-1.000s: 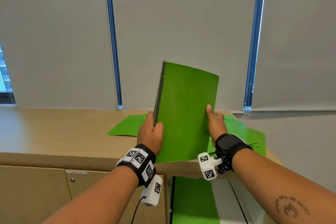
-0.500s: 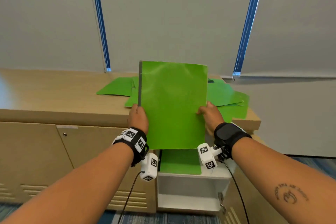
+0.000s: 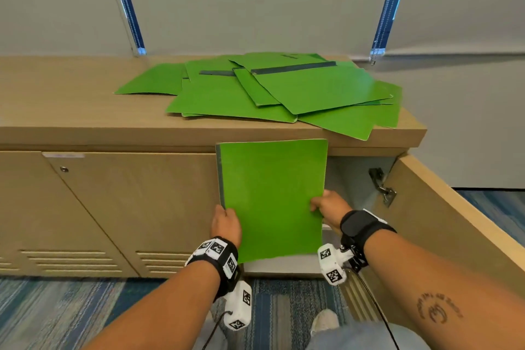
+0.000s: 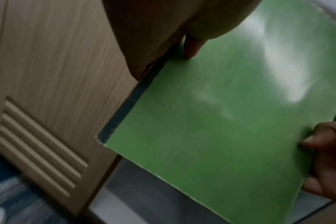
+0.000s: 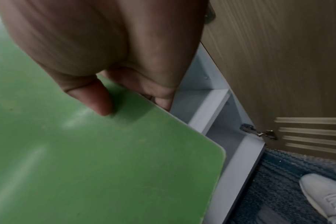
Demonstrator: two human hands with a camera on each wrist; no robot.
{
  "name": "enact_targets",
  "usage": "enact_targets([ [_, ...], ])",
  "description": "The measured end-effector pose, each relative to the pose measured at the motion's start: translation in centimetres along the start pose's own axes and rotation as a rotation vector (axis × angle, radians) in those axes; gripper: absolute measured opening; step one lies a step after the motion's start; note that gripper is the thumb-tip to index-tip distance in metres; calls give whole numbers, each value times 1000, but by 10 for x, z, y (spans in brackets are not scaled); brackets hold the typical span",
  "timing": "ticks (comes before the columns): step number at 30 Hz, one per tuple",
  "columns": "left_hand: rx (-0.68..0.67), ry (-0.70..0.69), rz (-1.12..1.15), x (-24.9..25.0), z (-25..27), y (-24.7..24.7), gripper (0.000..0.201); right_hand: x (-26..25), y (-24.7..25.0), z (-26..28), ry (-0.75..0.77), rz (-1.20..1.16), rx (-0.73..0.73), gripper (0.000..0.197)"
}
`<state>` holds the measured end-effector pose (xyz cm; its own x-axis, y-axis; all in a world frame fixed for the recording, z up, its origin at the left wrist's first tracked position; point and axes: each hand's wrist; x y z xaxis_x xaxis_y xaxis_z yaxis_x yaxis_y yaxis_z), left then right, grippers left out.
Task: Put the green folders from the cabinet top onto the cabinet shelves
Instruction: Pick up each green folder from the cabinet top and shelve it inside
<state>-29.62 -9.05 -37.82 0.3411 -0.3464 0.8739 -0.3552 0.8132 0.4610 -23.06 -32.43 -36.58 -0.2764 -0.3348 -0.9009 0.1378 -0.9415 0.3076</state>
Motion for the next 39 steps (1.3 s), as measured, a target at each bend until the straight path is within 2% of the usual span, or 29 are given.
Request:
enact_targets([
  [3, -15, 25, 3, -16, -11, -30, 17, 29, 4, -24, -33, 65, 17, 11],
  [7, -34, 28, 0, -23, -26, -64, 7, 56, 11, -52, -70, 70, 59, 18],
  [10, -37, 41, -7, -25, -47, -83, 6, 64, 11, -74, -54, 22, 70, 11],
  [12, -43, 38, -16, -27, -63, -94, 18, 68, 11, -89, -58, 40, 97, 12],
  [14, -64, -14, -94, -30, -72, -101, 43, 72, 11, -108, -59, 82, 129, 14],
  [16, -113, -144, -328, -34, -75, -104, 79, 76, 10, -130, -56, 100, 131, 20],
  [17, -154, -231, -485, -36, -75, -105, 91, 78, 8, -142, -67, 106, 126, 22],
  [19, -242, -397, -760, -43, -75, -105, 101, 77, 6, -159, -102, 144, 105, 23],
  [21, -351, -503, -930, -52, -80, -107, 107, 75, 1, -172, -139, 134, 115, 34],
  [24, -512, -556, -1046, -62, -94, -115, 101, 74, -10, -191, -139, 9, 149, 47],
  [27, -585, -526, -1030, -64, -107, -122, 84, 73, -20, -204, -113, 50, 160, 48],
  [30, -643, -493, -996, -62, -121, -126, 81, 70, -23, -215, -95, 138, 128, 45],
  [34, -701, -459, -995, -58, -134, -133, 80, 75, -28, -231, -175, 280, 63, 50],
  [39, -729, -454, -1037, -58, -144, -141, 77, 93, -31, -247, -214, 560, 79, 53],
])
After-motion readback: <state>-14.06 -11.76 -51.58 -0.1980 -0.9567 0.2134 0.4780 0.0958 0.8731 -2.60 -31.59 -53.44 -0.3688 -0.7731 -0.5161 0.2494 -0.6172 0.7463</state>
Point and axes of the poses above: each hand's wrist, its own z-axis away from the middle knuckle, its own y-axis out of the back of the hand, x = y × z, and after that the axes turned 4 degrees about -x, right-handed
